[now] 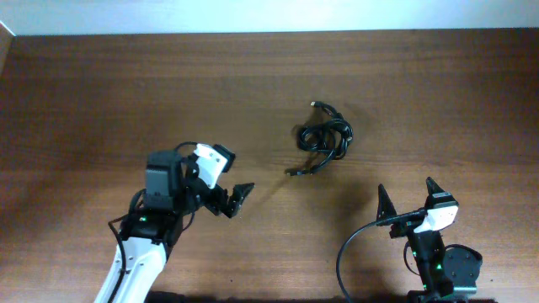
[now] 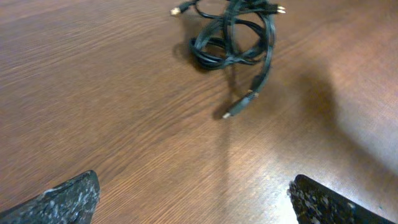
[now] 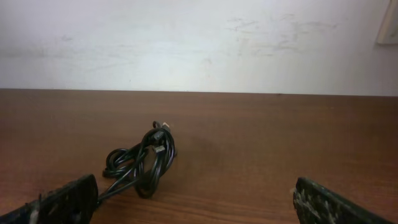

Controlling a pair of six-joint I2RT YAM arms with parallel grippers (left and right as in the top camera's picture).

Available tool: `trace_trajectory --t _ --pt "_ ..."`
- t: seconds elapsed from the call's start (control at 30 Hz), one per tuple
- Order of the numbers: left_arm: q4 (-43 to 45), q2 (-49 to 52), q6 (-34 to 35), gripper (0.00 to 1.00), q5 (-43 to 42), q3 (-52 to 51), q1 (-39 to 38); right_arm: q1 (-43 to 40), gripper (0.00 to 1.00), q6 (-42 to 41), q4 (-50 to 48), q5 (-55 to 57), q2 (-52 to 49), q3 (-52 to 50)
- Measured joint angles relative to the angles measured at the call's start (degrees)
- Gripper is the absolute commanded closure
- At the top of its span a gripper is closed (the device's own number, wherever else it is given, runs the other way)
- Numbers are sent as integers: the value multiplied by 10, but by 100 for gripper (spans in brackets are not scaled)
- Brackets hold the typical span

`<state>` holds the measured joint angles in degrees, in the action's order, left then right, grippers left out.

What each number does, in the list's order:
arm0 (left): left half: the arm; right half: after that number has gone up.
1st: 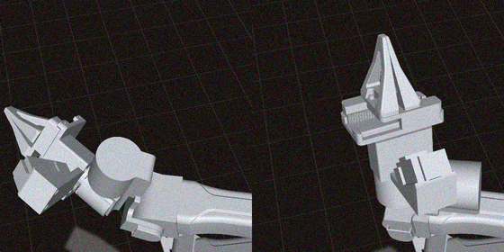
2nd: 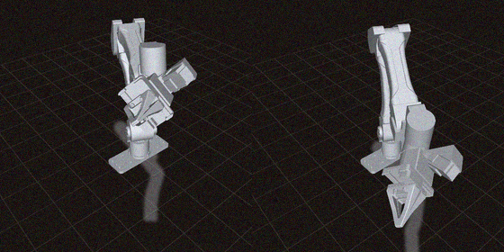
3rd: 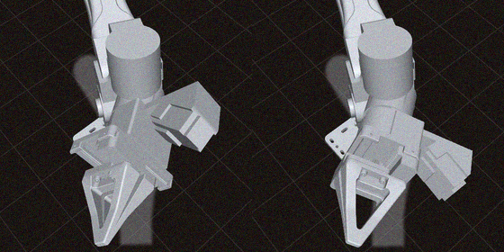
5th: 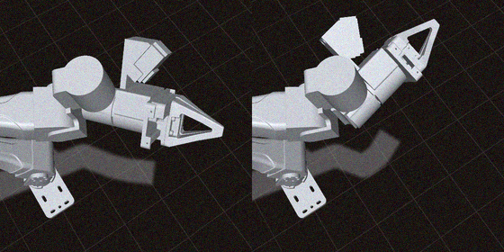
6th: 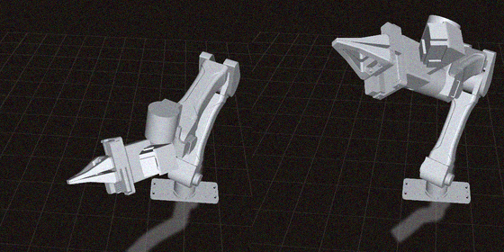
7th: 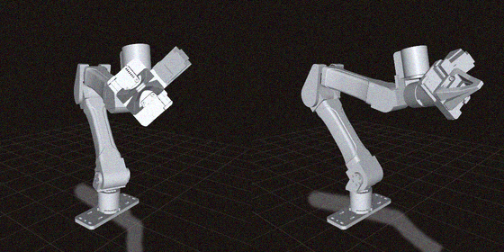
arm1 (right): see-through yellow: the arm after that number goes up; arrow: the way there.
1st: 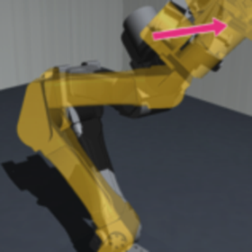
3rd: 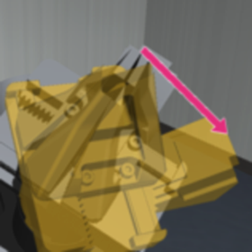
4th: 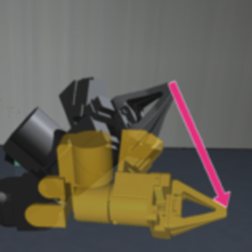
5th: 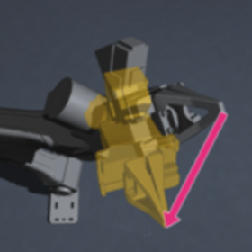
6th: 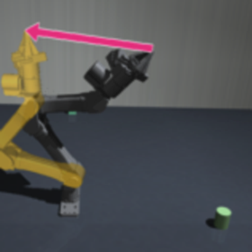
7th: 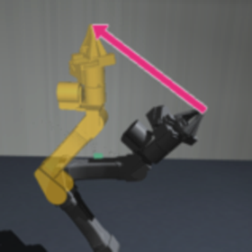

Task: Untangle cables
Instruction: 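Reach the left gripper forward and down onto the black cable bundle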

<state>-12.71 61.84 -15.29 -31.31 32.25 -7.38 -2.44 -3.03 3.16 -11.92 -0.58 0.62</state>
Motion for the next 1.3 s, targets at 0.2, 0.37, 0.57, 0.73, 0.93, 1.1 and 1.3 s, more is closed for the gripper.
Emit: trace_trajectory --t 0.2,0.37,0.57,0.73,0.93,1.1,1.3 --pt "-14 8 -43 1 10 26 -47 0 1 0 0 0 0 0" --pt "-72 109 -101 1 16 148 -87 0 1 0 0 0 0 0" --pt "-121 278 -107 1 29 336 -180 0 1 0 0 0 0 0" --pt "-133 379 -107 1 59 441 -222 0 1 0 0 0 0 0" --pt "-43 503 -107 1 141 452 -266 0 1 0 0 0 0 0" --pt "-28 549 -103 1 235 452 -265 0 1 0 0 0 0 0" --pt "27 549 45 1 305 453 -207 0 1 0 0 0 0 0"
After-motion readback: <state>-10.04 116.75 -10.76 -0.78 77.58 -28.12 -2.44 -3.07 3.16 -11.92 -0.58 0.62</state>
